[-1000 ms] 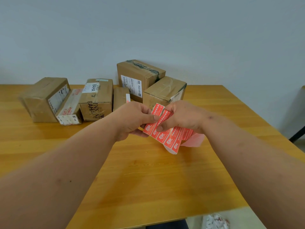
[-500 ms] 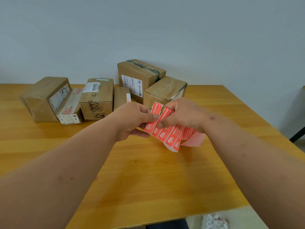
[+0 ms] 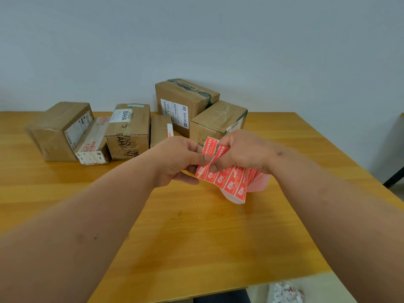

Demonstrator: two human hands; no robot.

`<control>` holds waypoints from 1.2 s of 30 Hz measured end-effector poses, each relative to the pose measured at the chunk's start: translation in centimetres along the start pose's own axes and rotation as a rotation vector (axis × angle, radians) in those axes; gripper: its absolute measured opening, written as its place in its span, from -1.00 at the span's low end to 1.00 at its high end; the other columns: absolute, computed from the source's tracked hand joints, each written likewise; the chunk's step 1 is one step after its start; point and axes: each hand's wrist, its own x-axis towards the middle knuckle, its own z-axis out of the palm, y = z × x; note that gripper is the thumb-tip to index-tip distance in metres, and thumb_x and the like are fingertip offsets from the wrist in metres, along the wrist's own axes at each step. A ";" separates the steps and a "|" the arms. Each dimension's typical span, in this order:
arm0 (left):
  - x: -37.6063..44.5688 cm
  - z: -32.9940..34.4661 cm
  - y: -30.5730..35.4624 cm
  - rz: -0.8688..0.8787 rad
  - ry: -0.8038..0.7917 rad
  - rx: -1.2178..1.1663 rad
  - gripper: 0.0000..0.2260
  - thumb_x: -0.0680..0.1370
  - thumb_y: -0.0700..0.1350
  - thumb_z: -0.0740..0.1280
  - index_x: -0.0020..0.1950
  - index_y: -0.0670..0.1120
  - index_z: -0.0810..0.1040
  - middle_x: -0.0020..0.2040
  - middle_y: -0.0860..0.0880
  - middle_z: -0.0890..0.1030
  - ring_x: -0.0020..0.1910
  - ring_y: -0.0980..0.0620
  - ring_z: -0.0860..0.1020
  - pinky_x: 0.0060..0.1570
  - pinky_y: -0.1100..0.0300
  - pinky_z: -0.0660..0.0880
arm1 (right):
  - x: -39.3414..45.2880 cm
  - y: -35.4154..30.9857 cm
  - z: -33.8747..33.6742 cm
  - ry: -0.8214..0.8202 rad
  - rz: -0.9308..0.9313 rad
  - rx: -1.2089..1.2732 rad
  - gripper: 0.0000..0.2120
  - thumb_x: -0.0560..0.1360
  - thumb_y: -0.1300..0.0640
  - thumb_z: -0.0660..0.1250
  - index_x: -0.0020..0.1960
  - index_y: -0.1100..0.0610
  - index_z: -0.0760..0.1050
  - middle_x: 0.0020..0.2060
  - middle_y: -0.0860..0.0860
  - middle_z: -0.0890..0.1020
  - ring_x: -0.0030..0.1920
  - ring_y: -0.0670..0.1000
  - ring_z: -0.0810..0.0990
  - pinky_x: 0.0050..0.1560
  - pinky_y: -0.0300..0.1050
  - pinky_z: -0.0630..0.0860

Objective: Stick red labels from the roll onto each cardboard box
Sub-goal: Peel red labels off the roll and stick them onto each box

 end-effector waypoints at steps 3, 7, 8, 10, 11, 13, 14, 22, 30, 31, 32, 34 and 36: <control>0.2 0.2 -0.4 -0.010 -0.006 -0.031 -0.92 0.53 -0.13 0.40 -0.09 -0.14 0.60 -0.12 -0.13 0.71 -0.16 0.01 0.67 -0.09 0.03 0.64 | -0.2 0.1 0.2 0.020 -0.013 0.005 -0.82 0.35 0.03 0.54 -0.10 -0.01 0.61 -0.20 -0.07 0.70 -0.22 -0.11 0.69 -0.18 -0.22 0.59; 0.3 0.2 -0.8 -0.024 0.004 -0.076 -0.91 0.53 -0.14 0.40 -0.13 -0.15 0.59 -0.14 -0.14 0.70 -0.20 0.02 0.67 -0.11 0.03 0.63 | -0.3 0.2 0.7 0.062 -0.047 -0.031 -0.83 0.38 0.04 0.52 -0.07 0.03 0.62 -0.21 -0.08 0.69 -0.22 -0.12 0.68 -0.18 -0.22 0.59; 0.3 0.3 -0.8 -0.025 0.010 -0.082 -0.91 0.54 -0.15 0.39 -0.13 -0.15 0.59 -0.14 -0.14 0.70 -0.21 0.02 0.67 -0.12 0.03 0.64 | -0.3 0.2 0.8 0.070 -0.055 -0.046 -0.84 0.38 0.03 0.52 -0.07 0.03 0.62 -0.21 -0.08 0.69 -0.22 -0.13 0.68 -0.18 -0.23 0.58; 0.3 0.3 -0.9 -0.026 0.023 -0.088 -0.91 0.54 -0.14 0.39 -0.08 -0.16 0.59 -0.14 -0.13 0.71 -0.22 0.03 0.67 -0.12 0.03 0.64 | -0.3 0.2 0.9 0.081 -0.065 -0.061 -0.87 0.39 0.03 0.51 -0.12 0.00 0.60 -0.22 -0.10 0.68 -0.24 -0.14 0.67 -0.22 -0.25 0.56; 0.3 0.3 -0.9 -0.025 0.029 -0.091 -0.90 0.54 -0.14 0.38 -0.05 -0.17 0.59 -0.14 -0.13 0.71 -0.22 0.03 0.67 -0.12 0.03 0.64 | -0.3 0.2 0.9 0.084 -0.070 -0.063 -0.88 0.39 0.03 0.51 -0.15 -0.01 0.59 -0.23 -0.10 0.67 -0.24 -0.15 0.67 -0.23 -0.26 0.55; 0.3 0.3 -0.8 -0.023 0.042 -0.099 -0.89 0.55 -0.14 0.38 -0.03 -0.18 0.59 -0.12 -0.14 0.71 -0.22 0.04 0.67 -0.13 0.04 0.64 | -0.3 0.2 0.8 0.094 -0.075 -0.053 -0.88 0.39 0.03 0.51 -0.14 -0.02 0.58 -0.22 -0.10 0.68 -0.24 -0.15 0.67 -0.22 -0.26 0.57; 0.3 0.3 -0.7 -0.020 0.051 -0.102 -0.89 0.55 -0.13 0.38 -0.03 -0.18 0.59 -0.12 -0.14 0.71 -0.22 0.04 0.67 -0.13 0.04 0.64 | -0.3 0.2 0.8 0.098 -0.073 -0.039 -0.86 0.38 0.03 0.52 -0.12 -0.01 0.59 -0.21 -0.09 0.68 -0.23 -0.14 0.67 -0.21 -0.25 0.58; 0.1 0.5 -0.3 0.054 0.103 -0.063 -0.88 0.53 -0.11 0.40 -0.10 -0.16 0.58 -0.15 -0.10 0.71 -0.17 0.01 0.69 -0.18 0.11 0.64 | 0.1 0.3 0.3 0.026 0.030 0.023 -0.66 0.29 0.00 0.57 0.00 0.03 0.57 -0.16 -0.05 0.69 -0.19 -0.07 0.68 -0.18 -0.17 0.53; -0.7 -0.1 0.2 0.021 0.028 -0.082 -0.87 0.53 -0.10 0.40 -0.07 -0.17 0.58 -0.14 -0.13 0.72 -0.19 0.00 0.69 -0.16 0.08 0.65 | -0.1 0.3 0.2 0.013 0.010 0.059 -0.82 0.35 0.06 0.53 -0.06 0.00 0.66 -0.20 -0.06 0.71 -0.17 -0.06 0.69 -0.08 -0.11 0.56; -0.8 -0.1 0.2 0.017 0.015 -0.070 -0.88 0.53 -0.11 0.40 -0.06 -0.17 0.59 -0.14 -0.13 0.72 -0.19 0.01 0.69 -0.15 0.08 0.65 | -0.1 0.3 0.2 0.014 0.011 0.052 -0.81 0.35 0.06 0.53 -0.05 0.00 0.66 -0.20 -0.07 0.71 -0.18 -0.07 0.68 -0.11 -0.12 0.55; -0.8 -0.2 0.2 0.014 0.007 -0.059 -0.89 0.53 -0.13 0.40 -0.06 -0.17 0.60 -0.14 -0.13 0.72 -0.20 0.01 0.69 -0.13 0.07 0.65 | -0.1 0.4 0.2 0.013 0.014 0.045 -0.79 0.35 0.05 0.53 -0.03 0.00 0.66 -0.19 -0.08 0.70 -0.18 -0.08 0.68 -0.13 -0.14 0.53; -0.8 -0.1 0.2 0.015 0.018 -0.050 -0.93 0.53 -0.16 0.41 -0.10 -0.16 0.60 -0.18 -0.12 0.71 -0.23 0.02 0.68 -0.13 0.07 0.65 | -0.1 0.3 0.2 0.006 0.019 0.029 -0.76 0.35 0.03 0.53 0.00 0.01 0.65 -0.18 -0.07 0.70 -0.18 -0.08 0.68 -0.14 -0.15 0.52; -0.8 0.1 0.1 0.018 0.051 -0.047 -0.93 0.53 -0.17 0.40 -0.12 -0.15 0.58 -0.22 -0.10 0.71 -0.25 0.04 0.67 -0.14 0.08 0.66 | -0.3 0.2 0.2 0.002 0.017 0.016 -0.77 0.35 0.00 0.53 -0.02 0.02 0.65 -0.19 -0.07 0.70 -0.19 -0.09 0.68 -0.13 -0.15 0.56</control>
